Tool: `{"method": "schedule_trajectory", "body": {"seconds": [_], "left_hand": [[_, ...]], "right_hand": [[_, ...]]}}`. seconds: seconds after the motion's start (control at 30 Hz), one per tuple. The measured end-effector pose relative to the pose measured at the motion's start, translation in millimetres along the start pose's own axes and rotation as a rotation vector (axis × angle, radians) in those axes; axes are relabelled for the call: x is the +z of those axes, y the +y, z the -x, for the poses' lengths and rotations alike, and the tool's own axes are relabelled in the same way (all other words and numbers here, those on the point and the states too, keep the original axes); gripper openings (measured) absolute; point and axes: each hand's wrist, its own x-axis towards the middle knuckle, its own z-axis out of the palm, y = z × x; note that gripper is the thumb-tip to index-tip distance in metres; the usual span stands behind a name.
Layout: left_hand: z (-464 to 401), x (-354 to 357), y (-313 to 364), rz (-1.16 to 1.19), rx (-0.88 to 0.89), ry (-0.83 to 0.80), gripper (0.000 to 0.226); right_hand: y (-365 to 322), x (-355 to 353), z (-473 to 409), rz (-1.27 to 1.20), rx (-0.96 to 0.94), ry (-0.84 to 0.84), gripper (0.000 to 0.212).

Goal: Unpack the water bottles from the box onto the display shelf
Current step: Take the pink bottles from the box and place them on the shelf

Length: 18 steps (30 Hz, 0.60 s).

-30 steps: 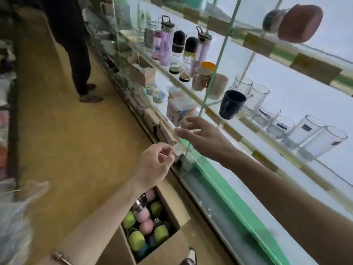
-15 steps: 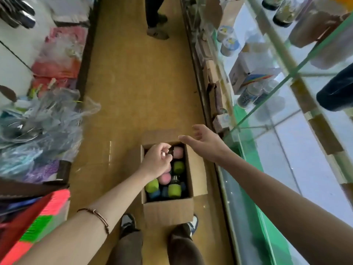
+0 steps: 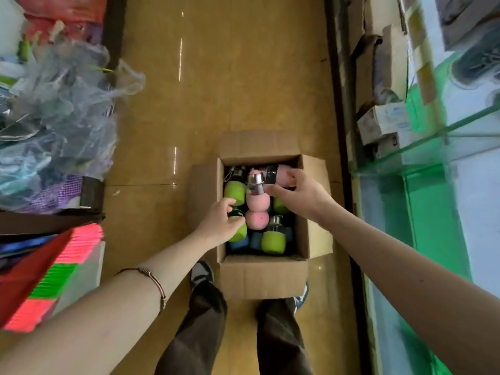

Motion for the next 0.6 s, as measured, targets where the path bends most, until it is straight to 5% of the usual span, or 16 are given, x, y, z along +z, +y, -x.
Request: {"method": "schedule_trajectory", "body": {"seconds": [0.17, 0.6], "left_hand": [[-76, 44, -54, 0.131, -0.138, 0.016, 0.065], [-198, 130, -136, 0.257, -0.124, 0.129, 0.083]], "right_hand": [[44, 47, -86, 0.050, 0.058, -0.045, 0.084], [114, 152, -257, 0.062, 0.119, -0.043, 0.108]]}}
